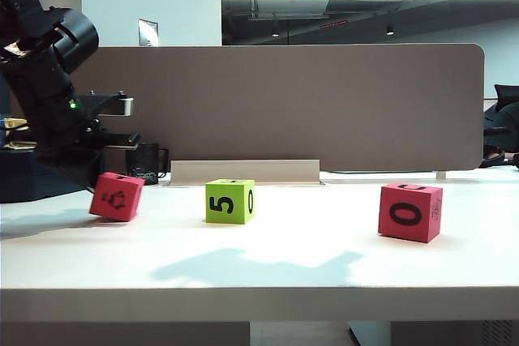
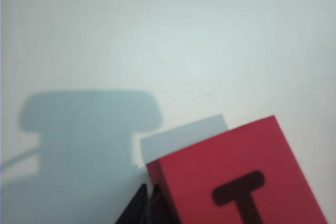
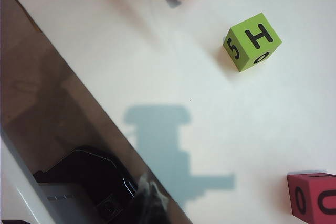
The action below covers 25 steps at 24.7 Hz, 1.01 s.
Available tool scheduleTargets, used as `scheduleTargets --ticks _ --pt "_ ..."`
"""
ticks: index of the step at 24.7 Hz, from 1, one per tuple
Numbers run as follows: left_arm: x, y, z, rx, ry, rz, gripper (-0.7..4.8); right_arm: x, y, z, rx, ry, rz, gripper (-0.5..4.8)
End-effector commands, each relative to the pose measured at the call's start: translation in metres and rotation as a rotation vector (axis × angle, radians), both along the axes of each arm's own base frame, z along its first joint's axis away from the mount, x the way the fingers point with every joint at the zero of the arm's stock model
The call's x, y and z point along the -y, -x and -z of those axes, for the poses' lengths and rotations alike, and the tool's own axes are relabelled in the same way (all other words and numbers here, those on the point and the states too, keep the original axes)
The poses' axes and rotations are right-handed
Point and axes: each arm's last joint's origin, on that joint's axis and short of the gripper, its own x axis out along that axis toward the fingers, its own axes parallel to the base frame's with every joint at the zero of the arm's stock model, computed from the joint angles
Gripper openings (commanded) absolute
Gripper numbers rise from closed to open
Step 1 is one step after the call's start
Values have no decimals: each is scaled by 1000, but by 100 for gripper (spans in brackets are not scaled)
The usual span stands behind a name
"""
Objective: Select the appropriate blocks from the scattered letter blocks on the table and arrange them in a row to spell out "THU".
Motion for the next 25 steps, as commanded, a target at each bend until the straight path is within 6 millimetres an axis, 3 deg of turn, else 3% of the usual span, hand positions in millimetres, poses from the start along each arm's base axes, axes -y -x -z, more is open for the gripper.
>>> scheduleTargets --ticks 1,25 --pt "3 0 1 -7 12 19 -6 0 0 -3 9 -17 1 -5" --pt "40 6 4 -18 107 221 -6 0 0 -3 8 -16 1 -5"
